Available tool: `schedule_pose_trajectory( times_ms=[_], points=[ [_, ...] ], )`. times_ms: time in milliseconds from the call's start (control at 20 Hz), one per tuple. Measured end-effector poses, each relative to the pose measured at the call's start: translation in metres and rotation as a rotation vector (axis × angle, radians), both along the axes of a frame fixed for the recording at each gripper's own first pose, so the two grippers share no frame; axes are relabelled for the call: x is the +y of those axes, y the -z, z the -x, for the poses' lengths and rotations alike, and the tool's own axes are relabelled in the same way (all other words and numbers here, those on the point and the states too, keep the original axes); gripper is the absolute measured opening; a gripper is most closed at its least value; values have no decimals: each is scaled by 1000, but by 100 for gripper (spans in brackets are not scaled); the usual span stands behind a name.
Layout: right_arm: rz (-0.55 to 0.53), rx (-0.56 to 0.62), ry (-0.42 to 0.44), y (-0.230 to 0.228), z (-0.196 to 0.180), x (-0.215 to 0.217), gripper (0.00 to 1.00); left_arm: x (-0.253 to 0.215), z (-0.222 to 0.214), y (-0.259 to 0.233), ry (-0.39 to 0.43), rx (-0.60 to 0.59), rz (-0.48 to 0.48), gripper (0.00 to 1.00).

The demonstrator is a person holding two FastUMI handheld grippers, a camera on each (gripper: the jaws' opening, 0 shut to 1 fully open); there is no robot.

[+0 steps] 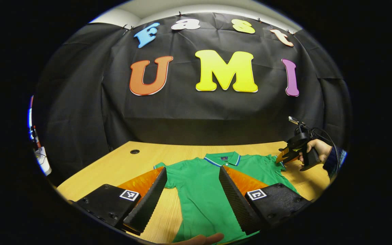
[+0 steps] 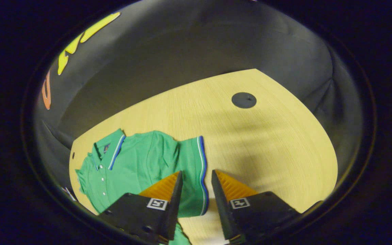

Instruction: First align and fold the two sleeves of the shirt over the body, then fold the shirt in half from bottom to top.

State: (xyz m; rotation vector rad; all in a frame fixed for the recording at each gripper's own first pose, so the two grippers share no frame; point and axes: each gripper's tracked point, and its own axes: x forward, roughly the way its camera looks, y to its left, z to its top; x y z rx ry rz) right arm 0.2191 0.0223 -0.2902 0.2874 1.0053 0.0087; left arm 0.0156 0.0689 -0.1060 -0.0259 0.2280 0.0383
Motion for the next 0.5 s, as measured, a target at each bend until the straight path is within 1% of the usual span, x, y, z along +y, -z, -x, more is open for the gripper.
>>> schedule_pose_trajectory(
  times_ms=[50,100,150,200,250,300,350,400,500],
  points=[
    [-17,7,-14,-1,0,4,50,2,2,-8,-4,-25,-8,99],
    [-15,23,-14,4,0,5,51,2,3,-15,-4,-40,-8,99],
    [-61,33,2,0,0,8,44,2,3,-19,-2,-53,-1,98],
    [-103,45,12,2,-2,12,11,3,3,-24,-6,-62,9,99],
    [-149,60,31,1,-3,14,14,3,3,-28,-5,-76,23,98],
    [-174,73,27,8,-4,17,3,2,3,-33,-4,-90,36,98],
    [-189,77,23,9,-6,15,6,1,2,-36,-4,-101,43,98],
    [-203,80,21,6,-4,16,0,1,1,-39,-5,-107,40,98],
    [-233,66,7,1,-4,19,0,1,1,-42,1,-114,24,99]
  ],
)
